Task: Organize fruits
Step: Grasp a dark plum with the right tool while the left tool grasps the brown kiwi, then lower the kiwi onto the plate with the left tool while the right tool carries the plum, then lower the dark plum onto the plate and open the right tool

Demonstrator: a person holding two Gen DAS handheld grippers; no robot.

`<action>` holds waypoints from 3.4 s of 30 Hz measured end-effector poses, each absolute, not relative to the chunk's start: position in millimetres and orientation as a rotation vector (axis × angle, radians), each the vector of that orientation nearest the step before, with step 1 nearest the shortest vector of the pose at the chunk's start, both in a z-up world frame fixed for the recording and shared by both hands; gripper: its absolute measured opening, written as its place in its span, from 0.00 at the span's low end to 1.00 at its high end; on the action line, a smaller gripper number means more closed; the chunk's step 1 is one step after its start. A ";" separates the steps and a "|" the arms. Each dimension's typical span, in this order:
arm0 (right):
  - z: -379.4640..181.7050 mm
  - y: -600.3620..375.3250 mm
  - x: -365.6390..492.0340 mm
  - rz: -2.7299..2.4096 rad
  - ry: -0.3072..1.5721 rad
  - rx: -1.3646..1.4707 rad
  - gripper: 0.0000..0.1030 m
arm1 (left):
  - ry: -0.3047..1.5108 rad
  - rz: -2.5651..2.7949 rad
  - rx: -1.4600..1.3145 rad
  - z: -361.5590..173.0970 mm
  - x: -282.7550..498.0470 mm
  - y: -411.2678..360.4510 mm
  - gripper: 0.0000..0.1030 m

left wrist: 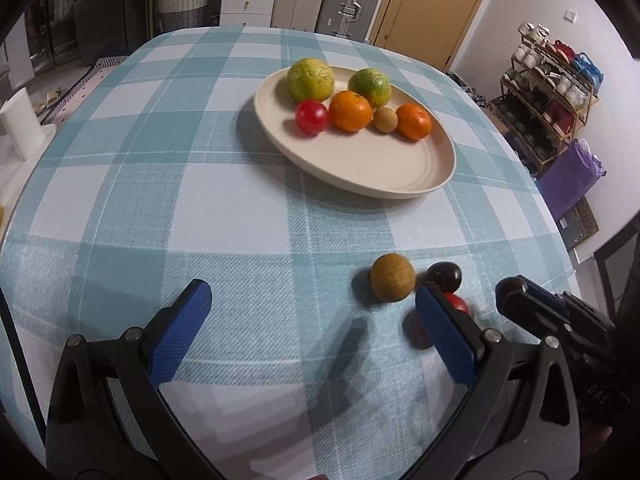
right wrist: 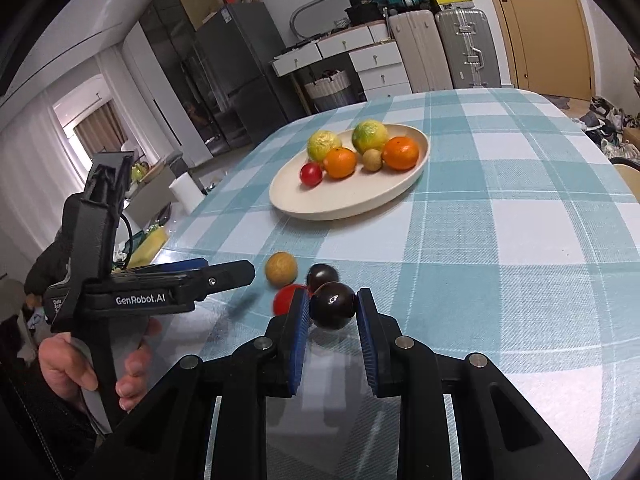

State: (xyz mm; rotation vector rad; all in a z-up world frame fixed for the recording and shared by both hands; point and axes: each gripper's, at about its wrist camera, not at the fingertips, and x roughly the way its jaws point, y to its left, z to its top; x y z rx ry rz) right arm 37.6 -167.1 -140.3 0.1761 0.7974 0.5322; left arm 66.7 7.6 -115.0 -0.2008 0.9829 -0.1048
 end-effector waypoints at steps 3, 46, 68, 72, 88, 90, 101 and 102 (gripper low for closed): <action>-140.6 -171.4 41.8 0.538 0.795 0.190 0.24 | 0.986 -0.107 -0.194 -115.2 71.9 3.9 0.98; -129.3 -168.3 82.5 0.555 0.803 0.202 0.24 | 1.049 -0.443 -0.361 -111.9 104.4 21.1 0.23; -106.9 -105.2 138.4 0.642 0.807 0.148 0.24 | 0.907 -0.344 -0.442 -67.5 175.2 88.0 0.23; -110.2 -91.4 151.6 0.648 0.841 0.141 0.24 | 0.912 -0.337 -0.446 -72.6 190.3 89.5 0.23; -121.0 -58.6 192.9 0.657 0.901 0.178 0.24 | 0.957 -0.359 -0.440 -94.4 244.6 81.6 0.23; -123.3 -57.1 194.0 0.659 0.913 0.179 0.24 | 0.966 -0.365 -0.437 -98.3 248.4 80.8 0.23; -127.0 -53.0 197.0 0.649 0.918 0.161 0.24 | 0.980 -0.350 -0.436 -106.6 254.7 78.1 0.23; -127.1 -52.1 196.8 0.646 0.918 0.157 0.24 | 0.981 -0.350 -0.433 -106.5 254.9 77.5 0.23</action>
